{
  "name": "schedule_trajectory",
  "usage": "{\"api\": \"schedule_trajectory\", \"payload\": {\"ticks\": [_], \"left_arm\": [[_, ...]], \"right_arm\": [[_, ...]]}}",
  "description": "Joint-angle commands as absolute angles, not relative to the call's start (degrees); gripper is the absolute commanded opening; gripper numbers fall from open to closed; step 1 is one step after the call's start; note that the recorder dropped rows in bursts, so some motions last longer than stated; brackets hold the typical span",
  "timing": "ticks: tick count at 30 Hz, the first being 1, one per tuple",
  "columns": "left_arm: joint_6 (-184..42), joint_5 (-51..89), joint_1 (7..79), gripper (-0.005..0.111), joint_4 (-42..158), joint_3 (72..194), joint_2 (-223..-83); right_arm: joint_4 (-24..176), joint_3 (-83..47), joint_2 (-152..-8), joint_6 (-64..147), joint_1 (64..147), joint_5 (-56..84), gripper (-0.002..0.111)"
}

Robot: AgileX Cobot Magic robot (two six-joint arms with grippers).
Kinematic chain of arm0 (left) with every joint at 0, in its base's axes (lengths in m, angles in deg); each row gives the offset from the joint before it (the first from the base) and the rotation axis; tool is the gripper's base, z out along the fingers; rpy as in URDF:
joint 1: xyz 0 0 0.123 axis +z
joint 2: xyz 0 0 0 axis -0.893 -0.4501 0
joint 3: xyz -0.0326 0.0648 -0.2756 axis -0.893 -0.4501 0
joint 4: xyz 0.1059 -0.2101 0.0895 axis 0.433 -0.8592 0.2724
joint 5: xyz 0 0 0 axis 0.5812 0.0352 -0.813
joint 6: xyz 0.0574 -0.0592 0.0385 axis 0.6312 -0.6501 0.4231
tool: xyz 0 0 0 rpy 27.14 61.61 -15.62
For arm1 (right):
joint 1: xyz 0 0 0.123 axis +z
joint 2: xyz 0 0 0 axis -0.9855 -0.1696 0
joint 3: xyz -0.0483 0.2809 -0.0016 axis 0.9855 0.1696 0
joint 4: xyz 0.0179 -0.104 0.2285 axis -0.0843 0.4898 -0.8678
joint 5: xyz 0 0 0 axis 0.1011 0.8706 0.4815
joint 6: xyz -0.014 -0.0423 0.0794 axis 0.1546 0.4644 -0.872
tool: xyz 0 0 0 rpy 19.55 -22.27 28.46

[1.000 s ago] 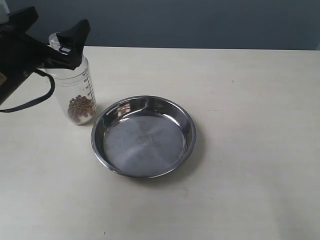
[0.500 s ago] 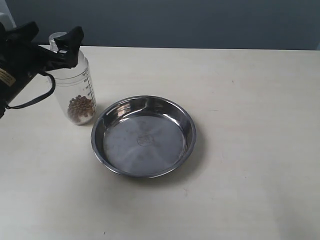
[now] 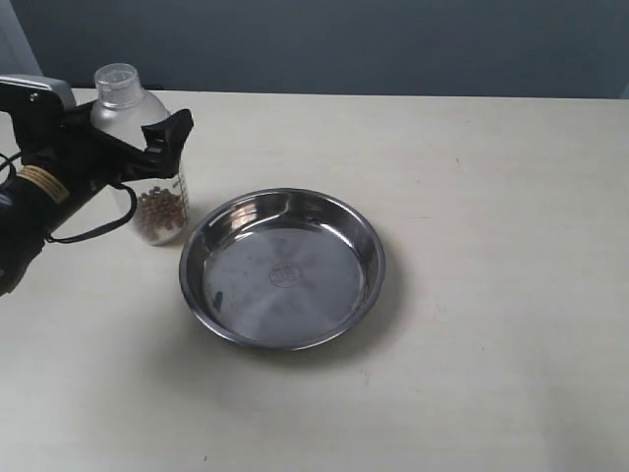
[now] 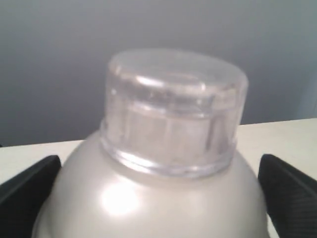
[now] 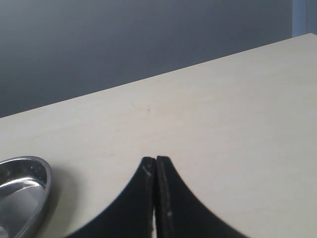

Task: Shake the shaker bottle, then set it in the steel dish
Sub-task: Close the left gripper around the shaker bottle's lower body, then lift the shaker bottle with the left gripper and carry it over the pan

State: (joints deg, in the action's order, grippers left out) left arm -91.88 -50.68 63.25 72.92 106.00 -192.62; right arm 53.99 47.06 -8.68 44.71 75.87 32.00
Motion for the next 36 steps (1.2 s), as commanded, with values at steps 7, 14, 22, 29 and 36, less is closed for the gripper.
{"api": "schedule_trajectory", "payload": {"ticks": [7, 14, 22, 29, 36], "left_arm": [[-92.1, -51.3, 63.3, 0.105, 72.9, 106.4, -199.3], [-92.1, -51.3, 63.3, 0.104, 73.4, 106.6, -199.6], [-92.1, -51.3, 63.3, 0.096, 74.1, 106.6, -199.6], [-92.1, -51.3, 63.3, 0.050, 77.7, 106.5, -199.6], [-92.1, -51.3, 63.3, 0.000, 75.1, 106.5, -199.6]], "right_arm": [[54.0, 47.1, -8.4, 44.9, 75.7, 31.4, -0.001], [54.0, 47.1, -8.4, 44.9, 75.7, 31.4, -0.001], [54.0, 47.1, -8.4, 44.9, 75.7, 31.4, -0.001], [54.0, 47.1, -8.4, 44.9, 75.7, 31.4, -0.001], [54.0, 47.1, -8.4, 44.9, 75.7, 31.4, -0.001]]}}
